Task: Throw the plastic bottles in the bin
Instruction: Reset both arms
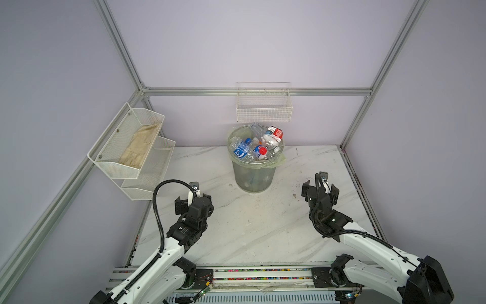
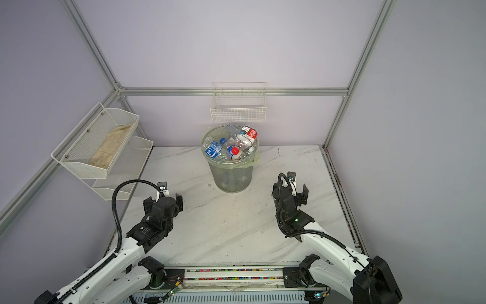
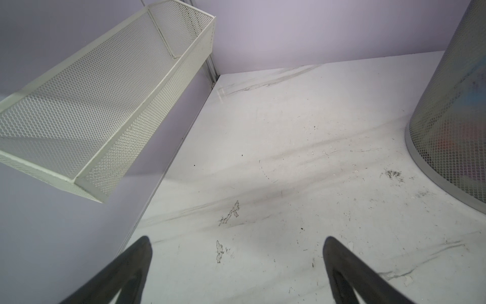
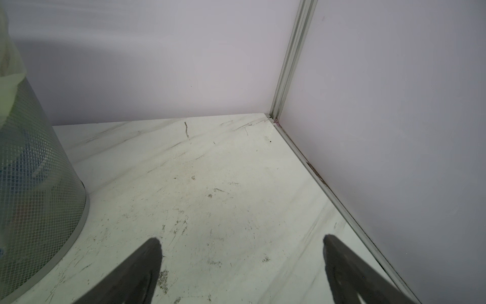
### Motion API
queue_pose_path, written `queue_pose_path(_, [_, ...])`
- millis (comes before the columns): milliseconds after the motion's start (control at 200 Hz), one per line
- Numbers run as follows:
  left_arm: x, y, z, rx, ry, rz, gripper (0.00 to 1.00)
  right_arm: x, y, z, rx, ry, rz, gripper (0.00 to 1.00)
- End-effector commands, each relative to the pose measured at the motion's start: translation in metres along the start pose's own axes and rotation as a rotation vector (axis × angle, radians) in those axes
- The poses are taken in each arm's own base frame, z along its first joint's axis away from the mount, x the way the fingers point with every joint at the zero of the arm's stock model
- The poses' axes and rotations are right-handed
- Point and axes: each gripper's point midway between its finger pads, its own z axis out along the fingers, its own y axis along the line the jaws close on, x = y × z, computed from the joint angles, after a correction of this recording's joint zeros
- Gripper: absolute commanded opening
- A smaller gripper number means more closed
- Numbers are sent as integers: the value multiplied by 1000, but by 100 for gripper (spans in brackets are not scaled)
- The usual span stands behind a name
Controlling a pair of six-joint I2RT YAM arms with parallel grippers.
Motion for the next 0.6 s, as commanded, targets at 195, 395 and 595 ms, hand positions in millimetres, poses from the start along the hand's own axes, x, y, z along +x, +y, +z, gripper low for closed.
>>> queue_pose_path(195, [17, 6, 7, -53, 2, -32, 100, 12, -2, 2, 10, -6, 45, 97])
queue_pose_path(395, [26, 6, 10, -66, 16, -23, 100, 27, 1, 5, 5, 16, 47, 97])
queue_pose_path(595, [32, 6, 12, -83, 25, -13, 100, 33, 4, 7, -8, 21, 57, 97])
